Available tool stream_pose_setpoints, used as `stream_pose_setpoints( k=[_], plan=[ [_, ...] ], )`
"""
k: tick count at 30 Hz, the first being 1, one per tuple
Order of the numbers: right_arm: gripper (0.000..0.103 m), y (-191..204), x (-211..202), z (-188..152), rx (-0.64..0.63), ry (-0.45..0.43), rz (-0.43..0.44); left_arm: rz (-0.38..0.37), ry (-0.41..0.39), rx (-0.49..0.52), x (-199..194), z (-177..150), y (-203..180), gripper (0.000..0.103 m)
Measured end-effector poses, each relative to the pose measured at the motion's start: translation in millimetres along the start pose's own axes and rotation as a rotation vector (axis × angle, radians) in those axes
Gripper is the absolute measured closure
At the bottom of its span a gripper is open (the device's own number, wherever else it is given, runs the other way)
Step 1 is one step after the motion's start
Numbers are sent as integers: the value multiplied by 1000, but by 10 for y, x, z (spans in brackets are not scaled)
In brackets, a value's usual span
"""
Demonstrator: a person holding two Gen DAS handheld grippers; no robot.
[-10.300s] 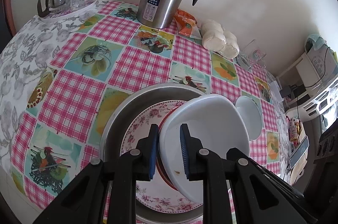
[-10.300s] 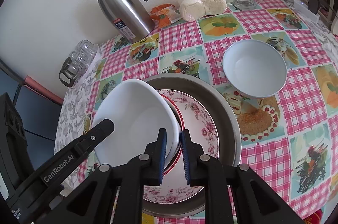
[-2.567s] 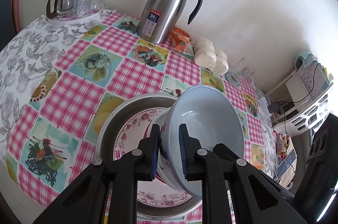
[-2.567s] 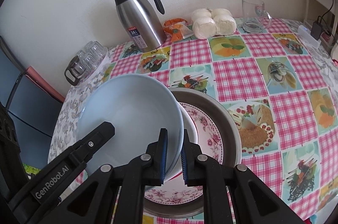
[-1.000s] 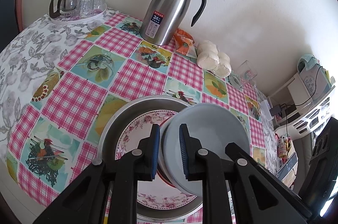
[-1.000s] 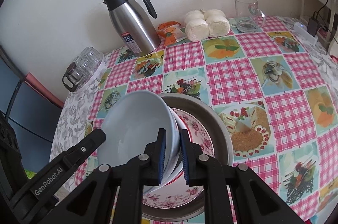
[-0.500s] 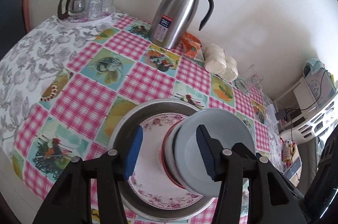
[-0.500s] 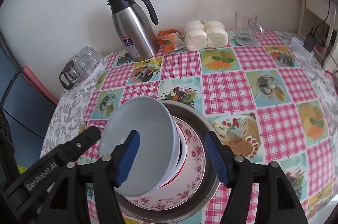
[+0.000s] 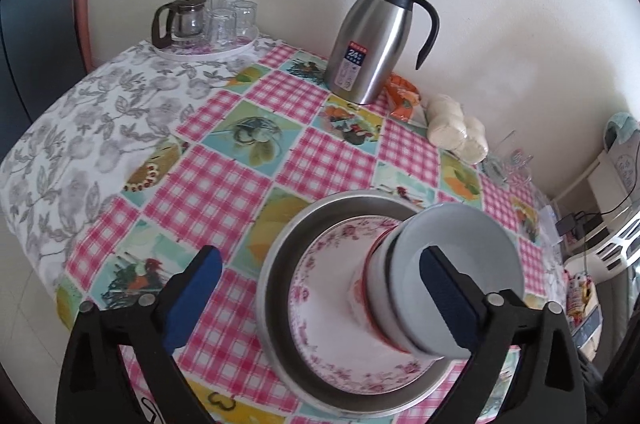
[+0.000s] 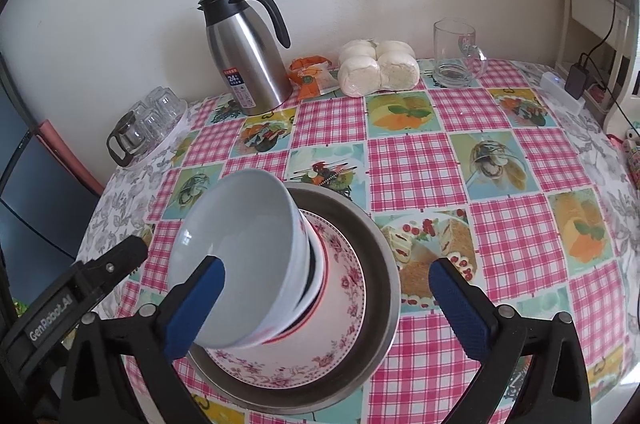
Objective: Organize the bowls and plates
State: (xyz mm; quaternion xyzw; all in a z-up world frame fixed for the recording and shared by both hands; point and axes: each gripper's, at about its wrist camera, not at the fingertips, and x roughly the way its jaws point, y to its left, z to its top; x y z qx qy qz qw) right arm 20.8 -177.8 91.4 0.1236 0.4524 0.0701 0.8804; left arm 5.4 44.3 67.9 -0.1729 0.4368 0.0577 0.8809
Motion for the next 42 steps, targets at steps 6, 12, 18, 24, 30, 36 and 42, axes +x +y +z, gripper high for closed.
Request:
stream_pose_setpoints(
  k=[6,12,18,24,30,36,42],
  plan=[
    [0,-9,-65,-118,-32,-2,-10,15,-10,3,-82,-106,49,4],
    [0,-65,-154,-237,-24,-14,13,42,-7,22,-139,-225,84,4],
    [0,-62,-231,-337,-41,-35,23,64,-9,16,-179,-308,193,4],
    [0,-84,-224,-426,-44,-18,13,89,-3,55,-184,-380,184,4],
    [0,-104,-178,-494,-54,6,-8,147,14,132,-164,-500,85,4],
    [0,-117,-152,-536,-63,29,-25,186,29,153,-163,-571,66,4],
    [0,-133,-150,-557,-65,40,-36,218,51,153,-165,-614,86,4]
  ],
)
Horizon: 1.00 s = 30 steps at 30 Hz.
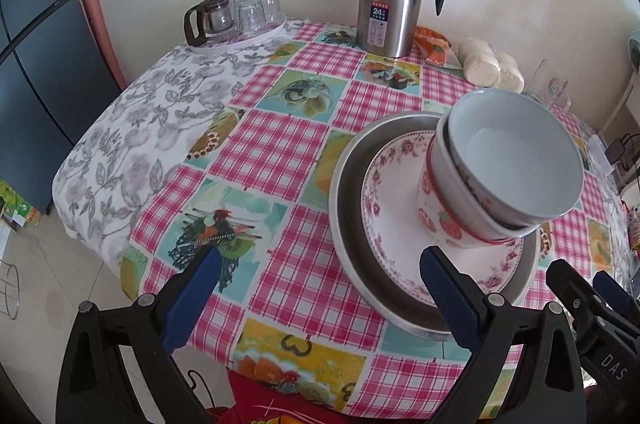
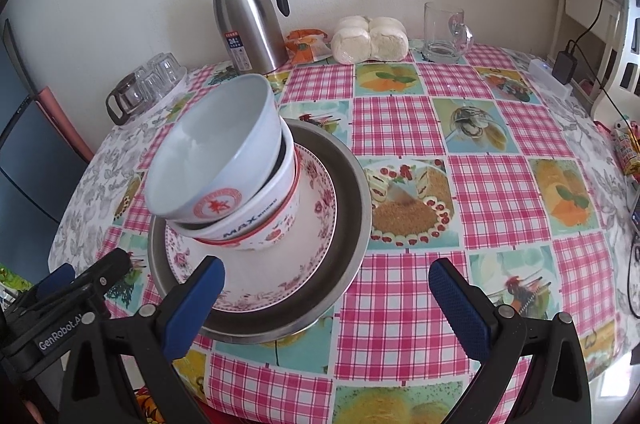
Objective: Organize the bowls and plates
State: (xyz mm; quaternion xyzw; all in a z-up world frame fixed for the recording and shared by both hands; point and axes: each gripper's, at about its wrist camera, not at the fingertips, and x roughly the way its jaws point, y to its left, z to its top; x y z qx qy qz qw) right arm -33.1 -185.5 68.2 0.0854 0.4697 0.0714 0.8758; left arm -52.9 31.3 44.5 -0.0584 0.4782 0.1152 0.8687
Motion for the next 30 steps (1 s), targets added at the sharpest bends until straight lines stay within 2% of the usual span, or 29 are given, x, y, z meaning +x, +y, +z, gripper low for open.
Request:
stream_pose_setpoints(
  k=[30],
  plan=[
    [0,-58,9,-79,11,22,-10,11,-1,26,-51,-69,-36,4]
  ],
)
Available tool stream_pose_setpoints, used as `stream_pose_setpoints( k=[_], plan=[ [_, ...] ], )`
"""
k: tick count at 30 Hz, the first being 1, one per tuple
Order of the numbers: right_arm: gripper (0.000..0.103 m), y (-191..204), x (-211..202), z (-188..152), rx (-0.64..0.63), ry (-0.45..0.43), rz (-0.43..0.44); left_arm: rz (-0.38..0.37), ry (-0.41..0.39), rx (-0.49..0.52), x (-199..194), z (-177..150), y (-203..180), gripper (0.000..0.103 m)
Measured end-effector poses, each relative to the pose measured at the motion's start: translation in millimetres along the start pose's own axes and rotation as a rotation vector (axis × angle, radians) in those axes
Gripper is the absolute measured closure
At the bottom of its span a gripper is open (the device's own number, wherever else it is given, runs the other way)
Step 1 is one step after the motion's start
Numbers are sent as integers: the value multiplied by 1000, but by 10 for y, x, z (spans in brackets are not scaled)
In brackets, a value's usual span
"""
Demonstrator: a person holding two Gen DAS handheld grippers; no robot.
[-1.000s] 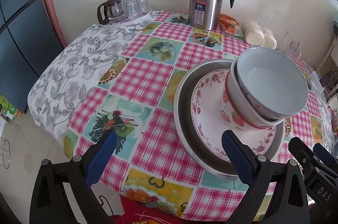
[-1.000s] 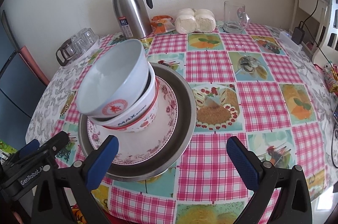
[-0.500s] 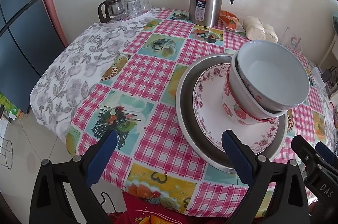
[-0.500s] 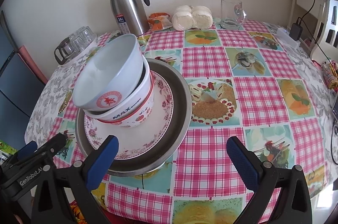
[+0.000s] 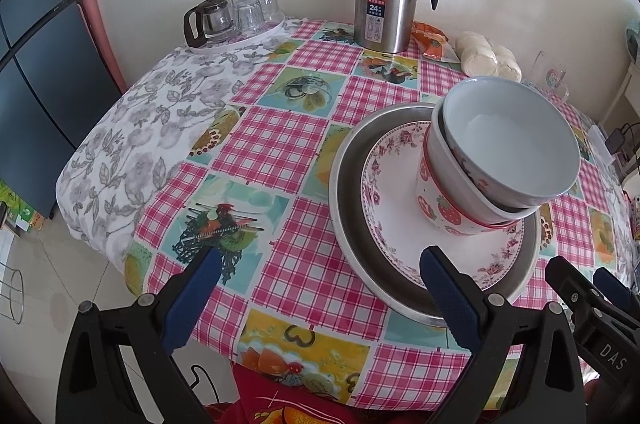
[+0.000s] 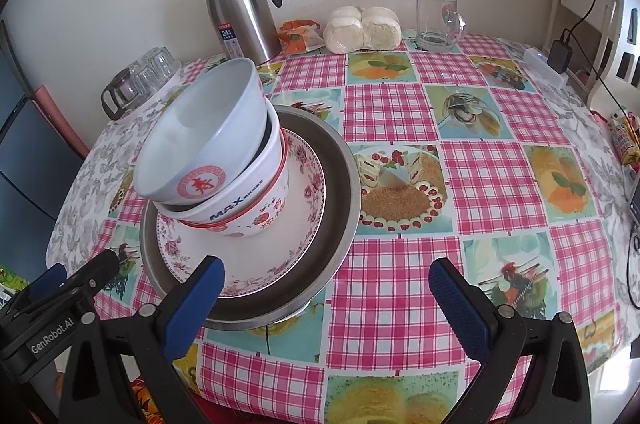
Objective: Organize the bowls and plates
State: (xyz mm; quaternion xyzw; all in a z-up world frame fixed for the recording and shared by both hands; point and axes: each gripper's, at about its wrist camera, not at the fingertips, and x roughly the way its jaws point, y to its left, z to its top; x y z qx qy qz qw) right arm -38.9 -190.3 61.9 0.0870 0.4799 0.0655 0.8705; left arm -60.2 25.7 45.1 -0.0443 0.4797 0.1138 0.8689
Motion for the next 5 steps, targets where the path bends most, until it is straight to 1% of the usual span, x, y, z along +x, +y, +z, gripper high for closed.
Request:
stream_pose_setpoints(
  k=[5],
  plan=[
    [0,1,4,1,0,1,0,3,13,6,27,-2,-23,4]
  ],
)
